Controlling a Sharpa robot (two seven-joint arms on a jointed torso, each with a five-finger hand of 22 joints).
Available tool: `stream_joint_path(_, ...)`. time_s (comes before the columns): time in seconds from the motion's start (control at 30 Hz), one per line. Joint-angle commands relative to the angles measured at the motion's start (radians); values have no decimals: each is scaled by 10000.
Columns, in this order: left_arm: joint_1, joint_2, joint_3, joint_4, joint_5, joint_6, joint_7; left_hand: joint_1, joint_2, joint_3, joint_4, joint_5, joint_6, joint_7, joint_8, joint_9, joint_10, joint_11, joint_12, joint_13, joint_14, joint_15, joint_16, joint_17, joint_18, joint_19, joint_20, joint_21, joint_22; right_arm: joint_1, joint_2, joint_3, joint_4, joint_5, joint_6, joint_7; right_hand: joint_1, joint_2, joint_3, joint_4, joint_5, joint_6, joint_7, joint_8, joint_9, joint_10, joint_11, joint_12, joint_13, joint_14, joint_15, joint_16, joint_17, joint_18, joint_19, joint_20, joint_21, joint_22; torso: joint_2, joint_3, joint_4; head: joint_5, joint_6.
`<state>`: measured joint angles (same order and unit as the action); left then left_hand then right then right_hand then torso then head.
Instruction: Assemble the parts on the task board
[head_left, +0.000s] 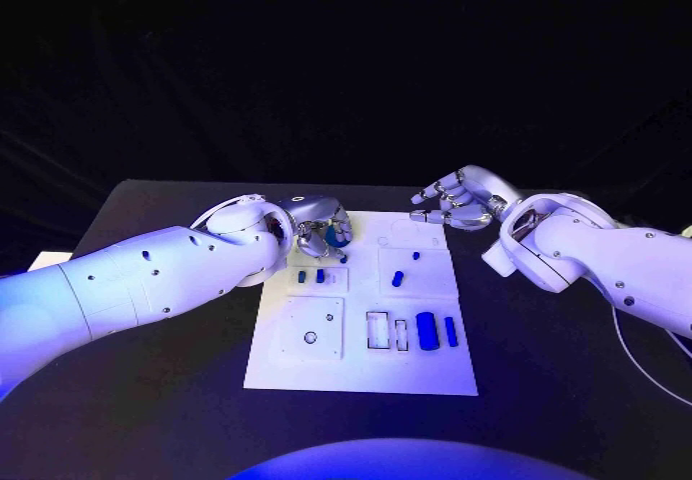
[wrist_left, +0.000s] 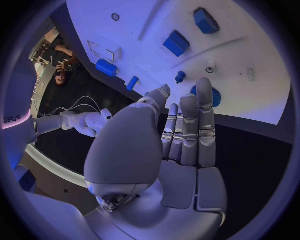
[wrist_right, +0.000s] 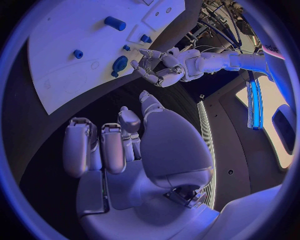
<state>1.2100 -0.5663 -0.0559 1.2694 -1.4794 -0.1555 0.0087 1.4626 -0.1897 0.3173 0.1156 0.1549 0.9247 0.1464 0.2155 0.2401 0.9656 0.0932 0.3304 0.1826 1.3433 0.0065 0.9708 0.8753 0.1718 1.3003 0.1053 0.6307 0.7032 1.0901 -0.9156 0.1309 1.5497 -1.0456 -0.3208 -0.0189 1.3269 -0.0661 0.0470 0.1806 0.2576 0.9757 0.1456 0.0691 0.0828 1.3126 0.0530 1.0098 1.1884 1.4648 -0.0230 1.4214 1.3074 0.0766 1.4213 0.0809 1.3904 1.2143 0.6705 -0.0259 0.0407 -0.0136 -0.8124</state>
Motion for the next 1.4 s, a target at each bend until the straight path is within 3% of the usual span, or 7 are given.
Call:
stream_joint_path(0.03,-44,167,0,-197,-892,471,-192,-142,-8,55,14,-3,243,-52,-129,-182,306,-70,-110,-208,686,-52,1503,1402,-248,727,-62,1745,1549,-7,13,1,1,-24,52,39,19,53,-50,5,46,61,-27,27,-13,-66,8,14,-22,571,-4,-43,381,-46,-52,-3,-37,-10,-6,0,2,-12,19)
stream_joint_path(0.13,-104,299,0,-380,-966,533,-294,-214,-45,184,45,-1,454,-93,-272,-373,621,-121,-265,-433,1078,-105,2528,2355,-483,1191,-120,3184,2865,-8,15,1,4,-24,51,38,25,59,-49,4,49,59,-27,26,-14,-76,8,-3,-34,569,-4,-49,373,-45,-54,-3,-40,-15,-6,6,1,-19,15)
stream_joint_path(0.33,-177,472,0,-575,-1015,715,-381,-289,-93,384,54,-5,752,-142,-453,-595,1054,-186,-555,-709,1395,-176,3313,3029,-699,1533,-177,4522,4117,-8,20,1,5,-23,53,39,25,59,-49,4,49,59,-27,26,-14,-76,8,-3,-34,569,-4,-49,373,-45,-54,-3,-40,-15,-4,4,-11,-17,7)
stream_joint_path(0.63,-258,628,0,-657,-1029,677,-604,-266,-61,594,6,1,887,-142,-585,-722,1303,-213,-760,-853,1574,-208,3663,3347,-788,1695,-219,5110,4666,-8,28,1,8,-23,58,40,25,59,-49,4,49,59,-27,26,-14,-76,8,-3,-34,569,-4,-49,373,-45,-54,-3,-40,-15,-3,1,4,-58,-8)
stream_joint_path(1.4,-386,929,-3,-961,-1029,961,-977,10,169,1500,-370,14,1281,-173,-687,-861,1802,-288,-949,-973,1603,-276,3737,3259,-822,1724,-276,5416,4995,-8,56,1,4,-23,89,39,39,68,-49,1,53,54,-26,23,-16,-74,9,9,-27,572,-5,-43,385,-47,-51,-3,-38,-10,-14,6,8,-59,-27)
